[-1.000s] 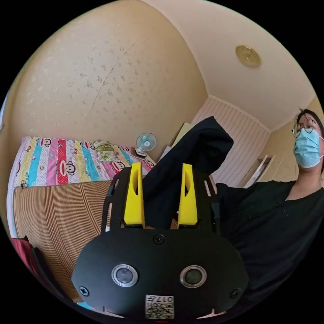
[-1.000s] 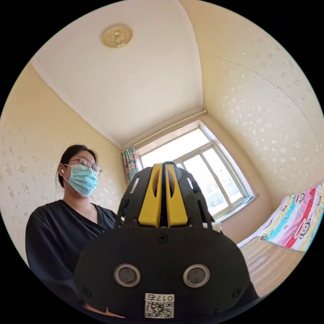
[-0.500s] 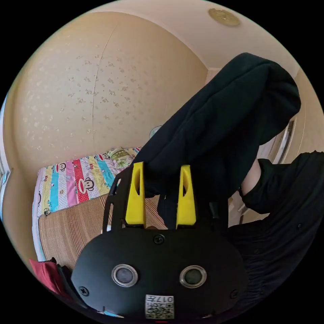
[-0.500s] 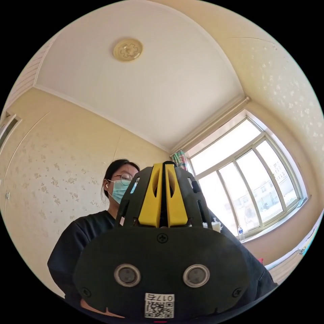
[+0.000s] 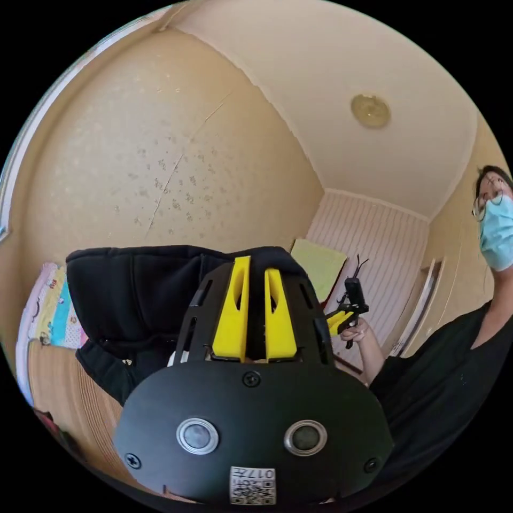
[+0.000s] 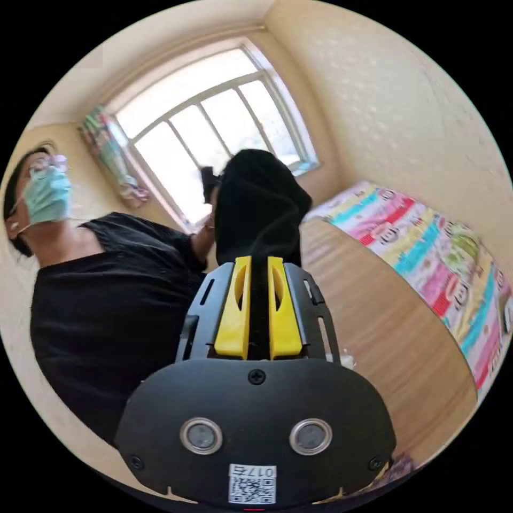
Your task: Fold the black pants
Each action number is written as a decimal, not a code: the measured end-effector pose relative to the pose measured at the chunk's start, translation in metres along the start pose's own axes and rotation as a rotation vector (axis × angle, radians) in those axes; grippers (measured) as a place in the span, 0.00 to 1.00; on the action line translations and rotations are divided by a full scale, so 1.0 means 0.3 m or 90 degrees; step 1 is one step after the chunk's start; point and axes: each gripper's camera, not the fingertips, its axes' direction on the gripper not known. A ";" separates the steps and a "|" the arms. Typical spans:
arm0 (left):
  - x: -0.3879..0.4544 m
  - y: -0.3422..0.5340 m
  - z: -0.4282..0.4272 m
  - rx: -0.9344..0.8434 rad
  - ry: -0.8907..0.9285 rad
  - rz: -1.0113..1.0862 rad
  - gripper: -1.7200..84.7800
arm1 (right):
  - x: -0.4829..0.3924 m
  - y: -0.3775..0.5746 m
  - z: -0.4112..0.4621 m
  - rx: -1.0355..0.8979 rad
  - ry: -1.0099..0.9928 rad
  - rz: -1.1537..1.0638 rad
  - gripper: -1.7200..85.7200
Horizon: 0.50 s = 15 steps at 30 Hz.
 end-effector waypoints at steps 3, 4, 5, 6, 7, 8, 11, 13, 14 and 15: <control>0.127 -0.002 0.109 -0.091 -0.041 0.122 0.08 | -0.011 -0.038 0.072 0.049 0.062 0.032 0.14; 0.147 0.005 0.132 -0.107 -0.035 0.138 0.08 | -0.003 -0.062 0.102 0.085 -0.011 0.017 0.17; 0.175 0.020 0.172 -0.131 -0.010 0.156 0.07 | 0.020 -0.089 0.137 0.117 -0.103 0.006 0.20; 0.188 0.033 0.208 -0.153 0.015 0.156 0.07 | 0.036 -0.103 0.160 0.124 -0.147 0.001 0.22; 0.191 0.037 0.226 -0.163 0.023 0.151 0.07 | 0.068 -0.135 0.220 0.103 -0.215 0.001 0.25; 0.193 0.046 0.263 -0.185 0.028 0.134 0.07 | 0.089 -0.166 0.297 0.057 -0.237 0.014 0.27; 0.197 0.075 0.355 -0.273 -0.026 0.144 0.07 | 0.034 -0.199 0.503 -0.020 -0.136 0.022 0.28; 0.186 0.108 0.401 -0.342 -0.058 0.183 0.08 | -0.017 -0.189 0.616 -0.064 0.037 0.035 0.22; 0.176 0.137 0.424 -0.383 -0.062 0.205 0.08 | -0.041 -0.167 0.683 -0.095 0.169 0.036 0.15; 0.163 0.159 0.435 -0.408 -0.070 0.207 0.08 | -0.048 -0.154 0.711 -0.103 0.211 0.033 0.12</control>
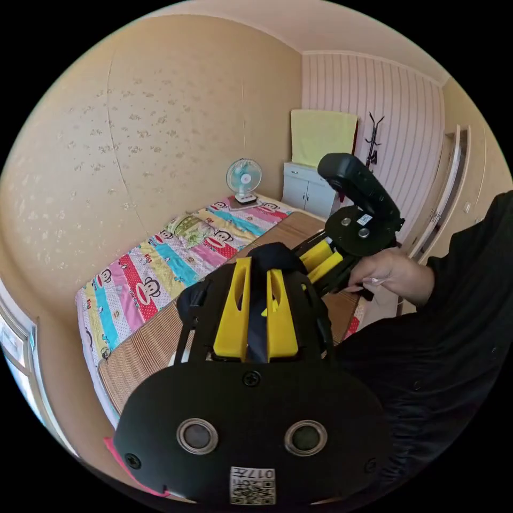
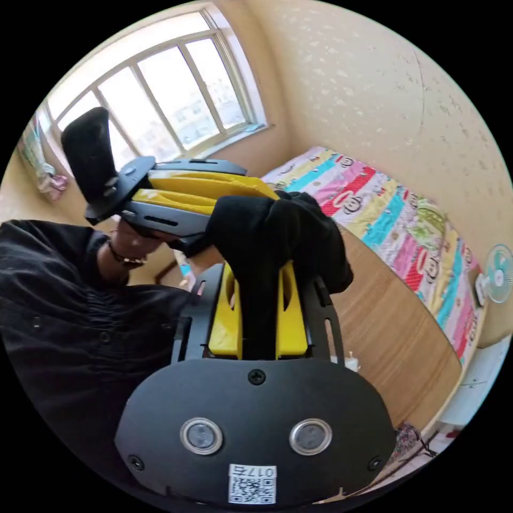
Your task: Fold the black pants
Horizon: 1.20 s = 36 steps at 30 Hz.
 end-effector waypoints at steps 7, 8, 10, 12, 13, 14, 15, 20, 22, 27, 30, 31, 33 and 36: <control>-0.185 0.097 -0.091 0.025 0.022 -0.147 0.11 | 0.157 0.184 0.048 0.089 -0.182 0.133 0.04; -0.249 0.120 -0.141 0.045 0.017 -0.183 0.11 | 0.157 0.206 0.011 0.102 -0.131 0.113 0.03; -0.356 0.155 -0.214 0.070 0.032 -0.234 0.12 | 0.144 0.231 -0.060 0.138 -0.103 0.052 0.03; -0.518 0.208 -0.291 0.085 0.086 -0.312 0.14 | 0.133 0.246 -0.152 0.199 -0.111 0.005 0.02; -0.556 0.221 -0.306 0.087 0.101 -0.330 0.14 | 0.113 0.248 -0.220 0.237 -0.102 -0.040 0.02; -0.633 0.253 -0.336 0.098 0.132 -0.369 0.15 | 0.082 0.249 -0.291 0.273 -0.077 -0.092 0.02; -0.703 0.287 -0.367 0.115 0.164 -0.406 0.16 | 0.064 0.250 -0.327 0.290 -0.065 -0.121 0.02; -0.934 0.398 -0.479 0.232 0.339 -0.501 0.22 | -0.030 0.285 -0.618 0.460 -0.074 -0.342 0.02; -1.018 0.430 -0.507 0.278 0.432 -0.538 0.23 | -0.028 0.307 -0.694 0.516 -0.125 -0.407 0.02; -1.169 0.529 -0.456 0.348 0.840 -0.699 0.26 | 0.034 0.355 -0.806 0.622 -0.272 -0.485 0.02; -1.147 0.524 -0.454 0.302 0.952 -0.673 0.26 | 0.068 0.388 -0.792 0.606 -0.307 -0.501 0.02; -1.142 0.526 -0.458 0.288 0.962 -0.670 0.26 | 0.081 0.406 -0.771 0.585 -0.325 -0.507 0.02; -1.132 0.528 -0.486 0.244 0.986 -0.639 0.18 | 0.104 0.441 -0.731 0.550 -0.343 -0.500 0.02; -1.151 0.510 -0.586 0.359 1.066 -0.550 0.04 | 0.167 0.515 -0.675 0.511 -0.365 -0.420 0.02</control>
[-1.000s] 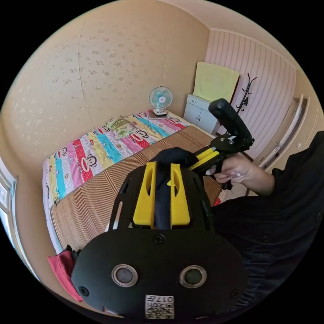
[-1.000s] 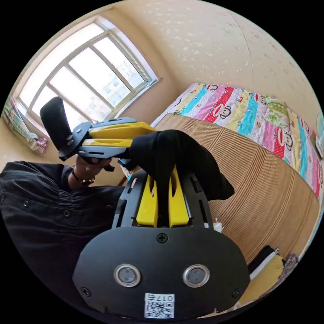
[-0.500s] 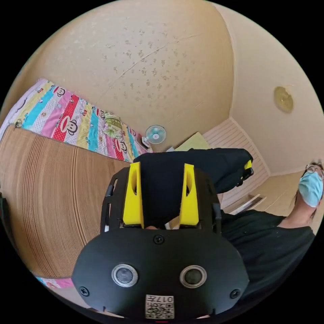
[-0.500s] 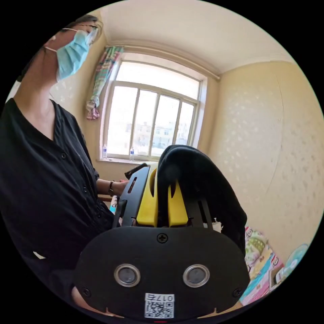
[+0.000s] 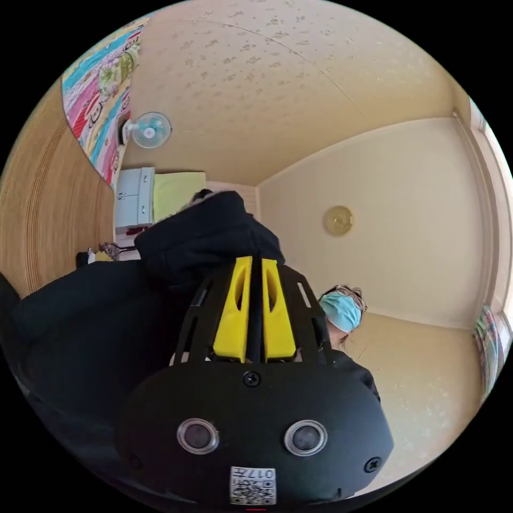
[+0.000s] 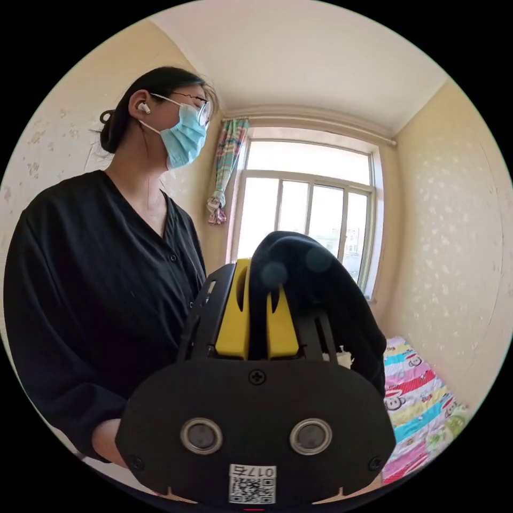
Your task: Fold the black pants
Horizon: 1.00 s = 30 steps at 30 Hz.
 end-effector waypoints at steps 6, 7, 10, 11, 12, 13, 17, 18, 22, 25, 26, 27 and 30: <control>0.348 -0.099 0.047 -0.060 0.102 0.205 0.02 | -0.136 0.131 -0.167 0.079 0.055 0.059 0.02; 0.366 -0.114 0.044 -0.062 0.051 0.197 0.02 | -0.156 0.132 -0.179 0.090 0.070 0.054 0.02; 0.379 -0.192 -0.002 -0.043 -0.229 0.083 0.06 | -0.160 0.108 -0.178 0.087 0.113 0.049 0.02; 0.365 -0.213 -0.021 -0.027 -0.316 0.031 0.12 | -0.157 0.097 -0.184 0.091 0.107 0.033 0.02; 0.347 -0.228 -0.033 -0.016 -0.374 -0.008 0.16 | -0.157 0.092 -0.190 0.097 0.097 0.021 0.02; 0.335 -0.234 -0.037 -0.011 -0.395 -0.026 0.17 | -0.161 0.082 -0.205 0.112 0.077 -0.008 0.02; 0.231 -0.196 -0.104 0.096 -0.425 -0.172 0.25 | -0.195 0.029 -0.262 0.160 0.031 -0.123 0.02; 0.191 -0.175 -0.117 0.101 -0.382 -0.212 0.26 | -0.200 0.020 -0.266 0.160 0.023 -0.140 0.02; 0.101 -0.111 -0.107 0.063 -0.252 -0.296 0.27 | -0.205 -0.034 -0.245 0.114 0.004 -0.190 0.03; 0.052 -0.090 -0.024 0.024 -0.053 -0.325 0.25 | -0.157 -0.034 -0.204 0.078 -0.003 -0.167 0.03; 0.056 -0.098 -0.001 0.017 -0.071 -0.326 0.23 | -0.129 -0.026 -0.188 0.070 -0.013 -0.154 0.03; 0.073 -0.114 0.013 0.014 -0.140 -0.318 0.19 | -0.113 -0.021 -0.183 0.070 -0.019 -0.147 0.03; 0.148 -0.171 0.065 0.023 -0.189 -0.201 0.10 | -0.037 -0.001 -0.171 0.092 -0.035 -0.111 0.03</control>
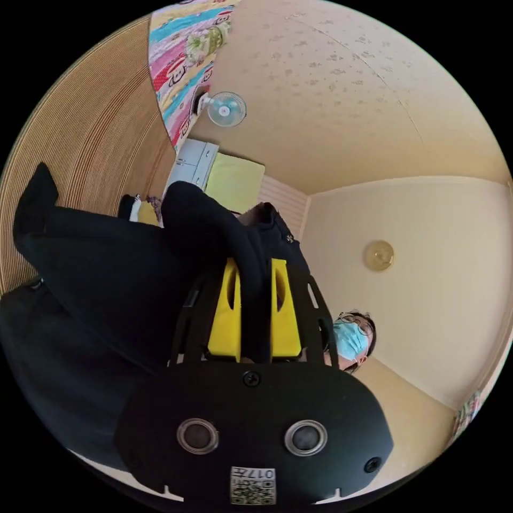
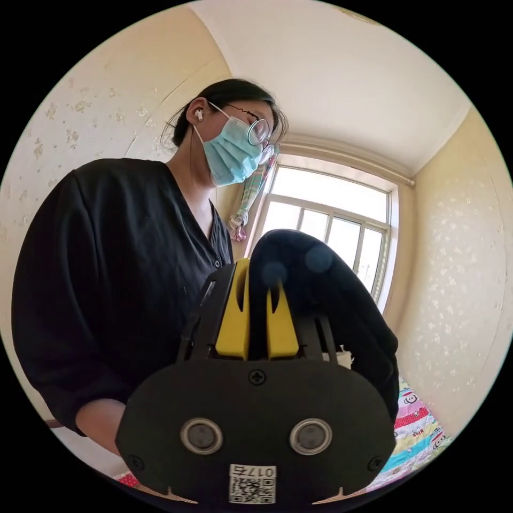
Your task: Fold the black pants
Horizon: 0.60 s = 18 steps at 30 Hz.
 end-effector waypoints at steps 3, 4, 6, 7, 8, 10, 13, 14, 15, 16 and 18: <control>0.223 0.006 0.023 0.016 0.063 0.231 0.09 | 0.039 -0.050 0.005 -0.035 0.068 0.060 0.03; 0.276 0.012 0.025 0.019 0.065 0.276 0.09 | 0.036 -0.088 0.011 -0.071 0.137 0.074 0.03; 0.480 0.023 0.039 0.031 0.027 0.426 0.09 | 0.063 -0.150 0.025 -0.137 0.241 0.116 0.03; 0.526 0.013 0.049 0.033 0.007 0.449 0.08 | 0.110 -0.185 0.031 -0.178 0.296 0.156 0.03; 0.606 -0.033 0.076 0.043 -0.047 0.479 0.08 | 0.189 -0.211 0.038 -0.218 0.351 0.205 0.03; 0.723 -0.177 0.141 0.072 -0.181 0.506 0.08 | 0.389 -0.224 0.049 -0.285 0.456 0.309 0.04; 0.869 -0.554 0.340 0.128 -0.557 0.598 0.10 | 0.871 -0.177 0.087 -0.445 0.607 0.305 0.06; 0.859 -0.725 0.399 0.138 -0.675 0.594 0.11 | 1.112 -0.108 0.071 -0.487 0.657 0.322 0.07; 0.808 -0.884 0.413 0.145 -0.762 0.522 0.13 | 1.230 -0.064 0.043 -0.480 0.677 0.368 0.07; 0.769 -0.951 0.408 0.139 -0.795 0.474 0.14 | 1.441 0.045 -0.034 -0.447 0.693 0.500 0.09; 0.554 -1.071 0.331 0.152 -0.893 0.296 0.15 | 1.643 0.262 -0.146 -0.451 0.696 0.705 0.12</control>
